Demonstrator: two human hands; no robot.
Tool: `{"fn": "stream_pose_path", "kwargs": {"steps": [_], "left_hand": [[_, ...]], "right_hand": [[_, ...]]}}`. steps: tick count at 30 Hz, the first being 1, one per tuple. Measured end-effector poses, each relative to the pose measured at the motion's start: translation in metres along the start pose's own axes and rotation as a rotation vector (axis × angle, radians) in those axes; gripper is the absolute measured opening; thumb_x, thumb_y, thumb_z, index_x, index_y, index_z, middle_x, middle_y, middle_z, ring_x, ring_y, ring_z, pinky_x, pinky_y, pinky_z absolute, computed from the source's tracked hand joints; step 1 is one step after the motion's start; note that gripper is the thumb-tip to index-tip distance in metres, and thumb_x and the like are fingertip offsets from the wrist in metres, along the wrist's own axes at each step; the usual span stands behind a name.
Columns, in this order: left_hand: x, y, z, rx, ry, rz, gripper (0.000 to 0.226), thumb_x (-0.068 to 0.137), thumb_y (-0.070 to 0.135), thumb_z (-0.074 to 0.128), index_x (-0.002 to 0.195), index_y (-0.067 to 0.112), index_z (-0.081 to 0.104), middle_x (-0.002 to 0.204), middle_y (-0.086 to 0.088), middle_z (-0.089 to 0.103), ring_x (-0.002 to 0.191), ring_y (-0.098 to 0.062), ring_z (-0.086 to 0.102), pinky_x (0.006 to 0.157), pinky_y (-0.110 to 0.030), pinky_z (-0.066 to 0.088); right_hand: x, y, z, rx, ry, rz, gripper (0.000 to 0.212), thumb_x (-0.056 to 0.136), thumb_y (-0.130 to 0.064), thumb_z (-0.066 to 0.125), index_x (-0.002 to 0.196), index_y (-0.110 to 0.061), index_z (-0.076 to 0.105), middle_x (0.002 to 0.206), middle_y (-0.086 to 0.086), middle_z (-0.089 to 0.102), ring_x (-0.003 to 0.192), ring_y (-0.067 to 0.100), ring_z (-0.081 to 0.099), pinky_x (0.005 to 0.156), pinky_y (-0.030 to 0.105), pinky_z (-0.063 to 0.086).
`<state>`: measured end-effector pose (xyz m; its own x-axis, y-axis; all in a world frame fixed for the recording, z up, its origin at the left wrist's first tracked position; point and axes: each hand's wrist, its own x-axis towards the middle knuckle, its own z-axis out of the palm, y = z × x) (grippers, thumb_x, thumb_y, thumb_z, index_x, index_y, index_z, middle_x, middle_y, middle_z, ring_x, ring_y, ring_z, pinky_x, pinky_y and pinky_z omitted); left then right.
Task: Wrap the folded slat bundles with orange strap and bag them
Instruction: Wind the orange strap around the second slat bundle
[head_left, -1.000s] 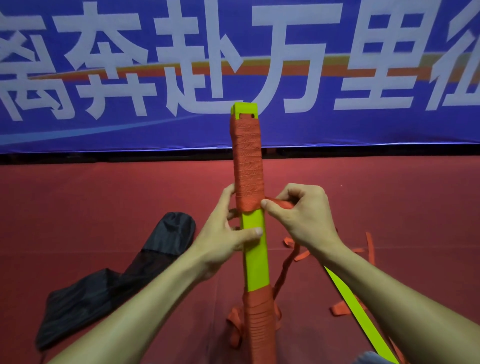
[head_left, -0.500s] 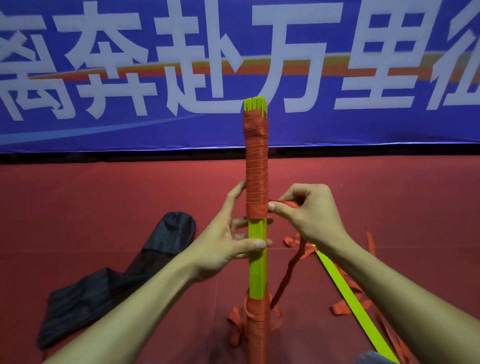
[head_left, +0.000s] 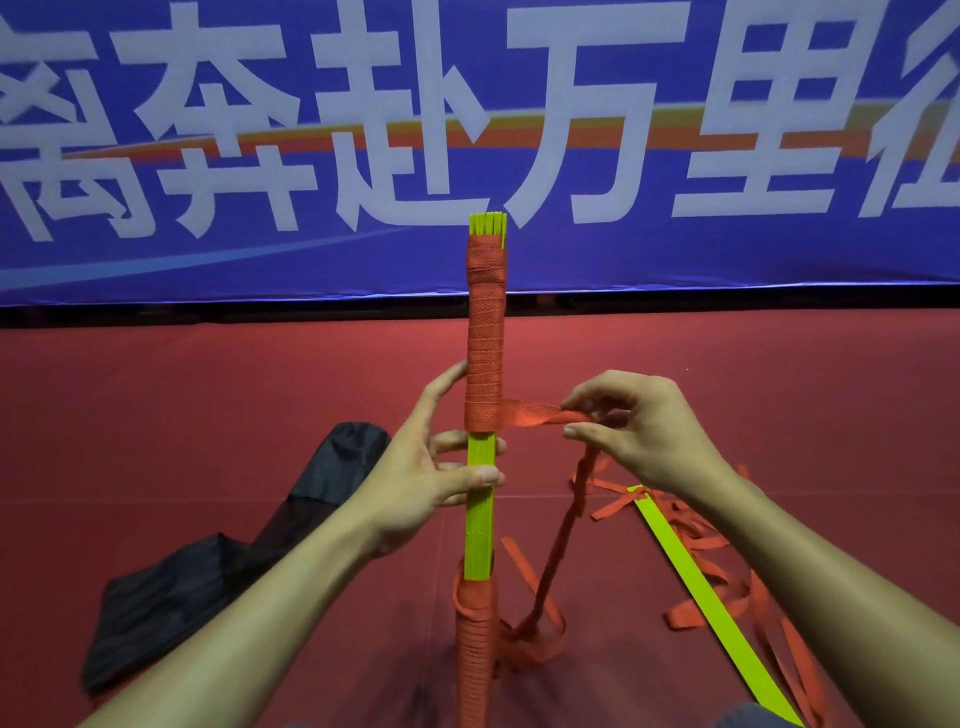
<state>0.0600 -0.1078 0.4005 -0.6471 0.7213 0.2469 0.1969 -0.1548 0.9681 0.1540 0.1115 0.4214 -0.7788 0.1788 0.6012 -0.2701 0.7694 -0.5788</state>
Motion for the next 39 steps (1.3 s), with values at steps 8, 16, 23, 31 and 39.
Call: {"fn": "stream_pose_path", "kwargs": {"steps": [8,16,23,31,39], "left_hand": [[-0.001,-0.002,-0.003,0.016,-0.018,-0.019,0.091,0.067,0.007,0.079,0.118,0.074,0.046,0.103,-0.012,0.075,0.09,-0.037,0.073,0.073,-0.035,0.058],[-0.001,0.0,-0.003,0.035,0.011,-0.02,0.095,0.078,-0.007,0.074,0.121,0.073,0.045,0.104,-0.014,0.075,0.092,-0.04,0.073,0.075,-0.037,0.059],[-0.001,0.0,-0.003,0.001,0.066,-0.034,0.093,0.069,0.002,0.079,0.123,0.069,0.044,0.105,-0.016,0.074,0.098,-0.043,0.07,0.086,-0.051,0.058],[0.002,-0.004,-0.005,-0.021,0.089,-0.045,0.094,0.078,-0.01,0.073,0.128,0.064,0.042,0.105,-0.018,0.073,0.096,-0.04,0.072,0.081,-0.043,0.061],[0.003,-0.005,0.003,0.077,0.132,0.015,0.093,0.08,-0.01,0.075,0.128,0.065,0.045,0.105,-0.017,0.073,0.086,-0.029,0.072,0.076,-0.041,0.061]], "right_hand": [[0.0,0.009,-0.001,-0.207,0.113,-0.058,0.042,0.066,-0.012,0.088,0.067,-0.025,0.048,0.061,-0.01,0.045,0.058,0.006,0.045,0.055,0.015,0.034],[-0.004,0.008,-0.001,-0.106,0.089,0.016,0.047,0.075,-0.005,0.079,0.052,-0.02,0.04,0.06,0.004,0.062,0.053,0.012,0.049,0.053,0.026,0.039],[-0.005,-0.005,0.005,0.414,0.05,0.151,0.045,0.073,0.015,0.072,0.057,-0.008,0.037,0.067,0.005,0.059,0.055,0.018,0.055,0.054,0.027,0.047],[-0.008,0.0,0.008,0.413,-0.007,0.211,0.036,0.074,-0.018,0.083,0.063,-0.015,0.048,0.067,0.007,0.049,0.061,0.015,0.042,0.057,0.028,0.034],[0.0,0.01,0.009,0.054,0.03,0.26,0.007,0.081,-0.025,0.078,0.081,-0.022,0.072,0.066,-0.01,0.062,0.059,0.002,0.05,0.061,0.025,0.041]]}}
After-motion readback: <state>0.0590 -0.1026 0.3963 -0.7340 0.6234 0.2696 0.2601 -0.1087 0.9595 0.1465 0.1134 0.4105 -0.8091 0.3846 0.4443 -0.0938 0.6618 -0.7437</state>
